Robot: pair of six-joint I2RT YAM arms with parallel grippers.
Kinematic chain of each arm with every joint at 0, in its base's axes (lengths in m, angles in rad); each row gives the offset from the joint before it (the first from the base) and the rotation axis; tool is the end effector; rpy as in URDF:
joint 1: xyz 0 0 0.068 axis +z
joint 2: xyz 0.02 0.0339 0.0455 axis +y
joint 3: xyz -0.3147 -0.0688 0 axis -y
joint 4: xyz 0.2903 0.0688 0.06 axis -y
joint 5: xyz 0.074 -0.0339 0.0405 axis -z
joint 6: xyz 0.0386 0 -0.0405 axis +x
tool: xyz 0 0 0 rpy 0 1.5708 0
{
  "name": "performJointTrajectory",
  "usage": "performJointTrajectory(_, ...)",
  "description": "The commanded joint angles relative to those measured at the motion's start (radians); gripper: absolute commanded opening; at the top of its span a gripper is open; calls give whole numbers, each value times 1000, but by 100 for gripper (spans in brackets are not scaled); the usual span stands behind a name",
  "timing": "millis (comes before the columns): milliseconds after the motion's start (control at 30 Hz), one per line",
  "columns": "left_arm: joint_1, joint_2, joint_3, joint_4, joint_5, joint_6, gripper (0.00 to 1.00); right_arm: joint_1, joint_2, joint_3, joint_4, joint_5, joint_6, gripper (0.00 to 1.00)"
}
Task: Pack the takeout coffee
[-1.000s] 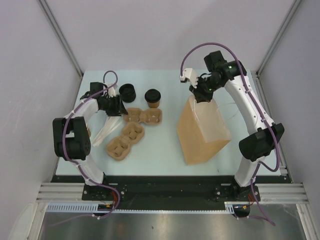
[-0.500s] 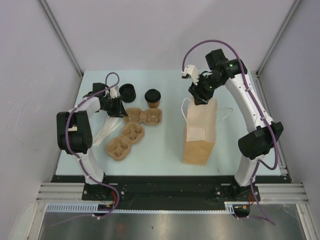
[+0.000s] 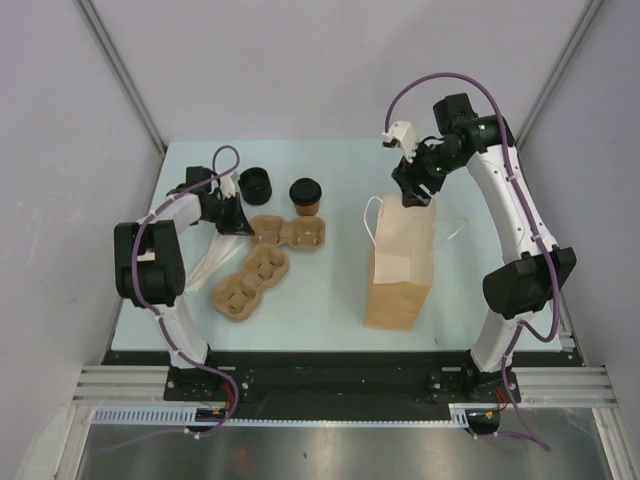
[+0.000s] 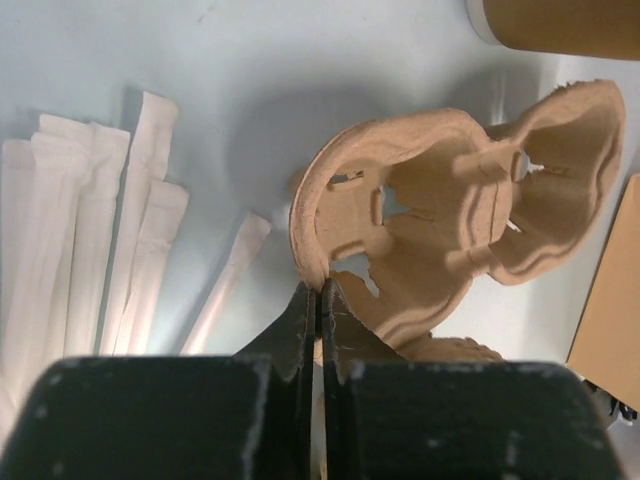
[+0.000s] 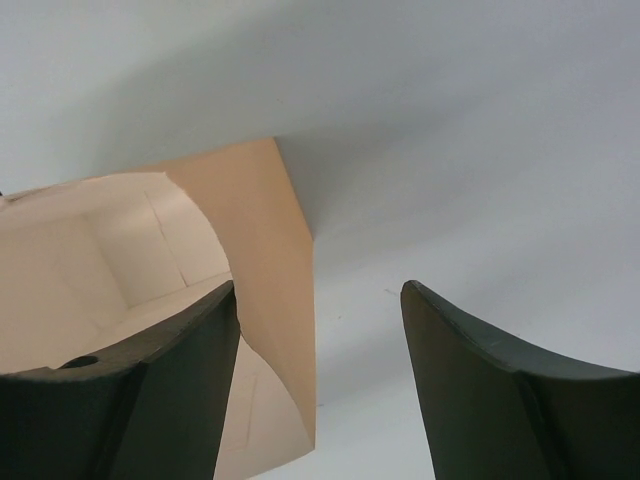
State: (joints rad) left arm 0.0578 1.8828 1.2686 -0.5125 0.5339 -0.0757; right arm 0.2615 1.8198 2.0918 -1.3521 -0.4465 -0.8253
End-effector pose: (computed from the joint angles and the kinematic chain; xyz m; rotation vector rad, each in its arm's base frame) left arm 0.4349 0.0055 0.1979 -0.0133 2.6209 -0.7207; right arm 0.3940 0.1227 0.4583 -1.4296 2.0888 0.3751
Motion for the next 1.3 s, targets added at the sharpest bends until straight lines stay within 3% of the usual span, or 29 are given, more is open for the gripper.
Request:
performJointTrajectory(0, 7, -128, 31, -24, 28, 39, 0, -13, -68, -18, -165, -40, 17, 70)
performJointTrajectory(233, 8, -283, 101, -104, 8, 100, 0, -30, -74, -19, -163, -60, 22, 70)
performJointTrajectory(667, 7, -455, 474, -363, 133, 283, 0, -28, -56, 1, -160, -47, 2, 67)
performJointTrajectory(833, 4, -490, 621, -396, 144, 318, 5, -15, -48, -1, -153, -18, -12, 64)
performJointTrajectory(1000, -19, -517, 673, -405, 126, 364, 4, 15, -57, 2, -156, 12, -23, 63)
performJointTrajectory(1267, -49, -534, 637, -359, 104, 349, 3, 25, -67, 25, -142, -23, 15, 64)
